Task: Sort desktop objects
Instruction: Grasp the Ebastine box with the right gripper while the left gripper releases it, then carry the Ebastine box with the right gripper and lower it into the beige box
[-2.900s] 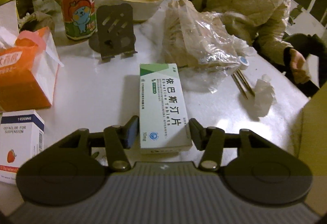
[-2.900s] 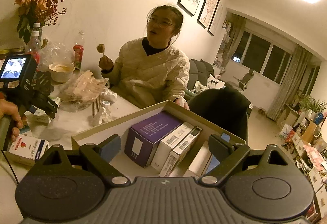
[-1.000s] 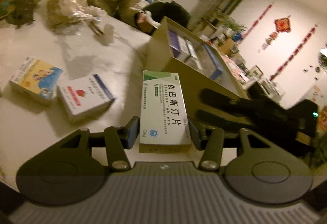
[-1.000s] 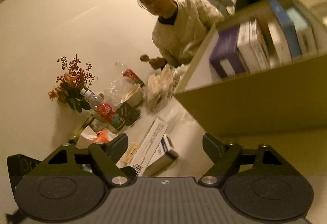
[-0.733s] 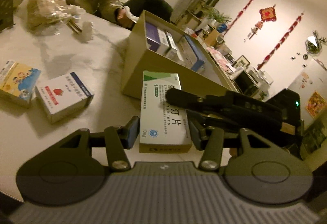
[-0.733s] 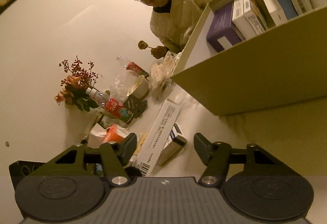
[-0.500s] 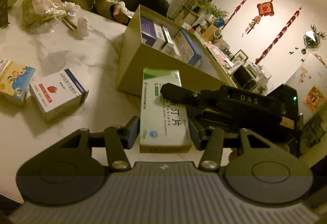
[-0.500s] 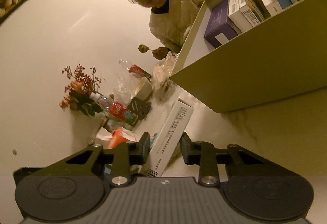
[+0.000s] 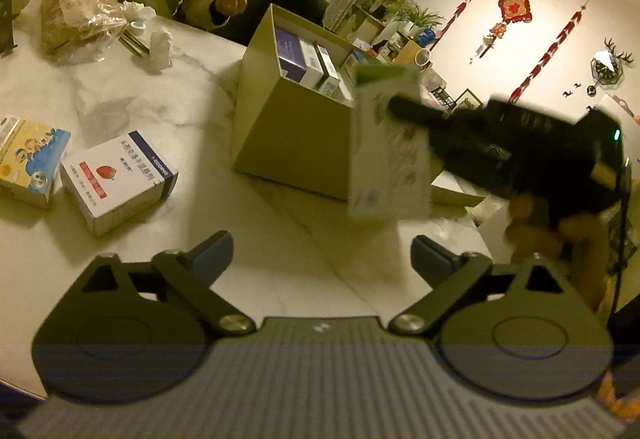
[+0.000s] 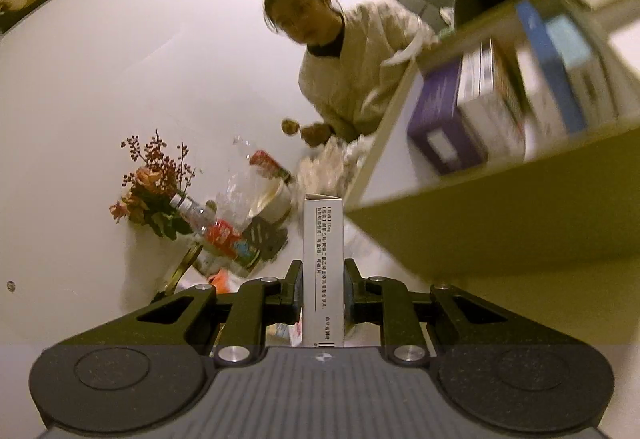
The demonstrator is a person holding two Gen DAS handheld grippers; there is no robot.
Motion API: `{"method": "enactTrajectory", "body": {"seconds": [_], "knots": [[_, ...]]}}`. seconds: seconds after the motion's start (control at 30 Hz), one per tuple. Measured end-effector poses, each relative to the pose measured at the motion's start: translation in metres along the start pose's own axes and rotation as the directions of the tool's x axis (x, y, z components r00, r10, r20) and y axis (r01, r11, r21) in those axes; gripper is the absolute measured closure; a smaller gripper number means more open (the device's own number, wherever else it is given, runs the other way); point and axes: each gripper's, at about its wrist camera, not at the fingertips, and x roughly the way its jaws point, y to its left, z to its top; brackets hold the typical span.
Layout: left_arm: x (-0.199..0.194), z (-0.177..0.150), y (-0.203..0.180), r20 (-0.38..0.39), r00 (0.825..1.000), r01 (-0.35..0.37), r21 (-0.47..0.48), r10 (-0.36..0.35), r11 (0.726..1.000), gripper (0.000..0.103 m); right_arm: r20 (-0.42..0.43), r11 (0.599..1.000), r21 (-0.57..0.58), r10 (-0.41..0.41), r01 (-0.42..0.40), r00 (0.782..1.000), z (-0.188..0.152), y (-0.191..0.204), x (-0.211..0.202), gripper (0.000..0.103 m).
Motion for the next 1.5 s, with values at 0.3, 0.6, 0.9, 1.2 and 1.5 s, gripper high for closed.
{"method": "enactTrajectory", "body": {"seconds": [0.3,0.6,0.9,1.2,1.5], "knots": [[0.0,-0.002,0.013,-0.022,1.0,-0.022,-0.043,0.021,0.999,0.003,0.057,0.996,-0.022,-0.085,0.086,0.995,0.052,-0.009,-0.006,0.081],[-0.003,-0.001,0.028,-0.018,0.998,-0.065,-0.076,0.063,0.995,0.003,0.087,0.976,0.005,-0.217,0.218,0.972,0.096,-0.034,0.005,0.081],[-0.001,-0.003,0.036,-0.03,0.997,-0.078,-0.104,0.075,0.991,0.002,0.087,0.934,-0.023,-0.353,0.356,0.932,0.132,-0.044,0.031,0.081],[0.001,-0.003,0.042,-0.043,0.996,-0.088,-0.12,0.083,0.989,0.002,0.074,0.851,-0.028,-0.521,0.524,0.85,0.159,-0.067,0.076,0.081],[0.002,-0.002,0.051,-0.052,0.994,-0.099,-0.143,0.093,0.985,0.002,0.08,0.738,-0.138,-0.657,0.661,0.75,0.169,-0.065,0.129,0.081]]}}
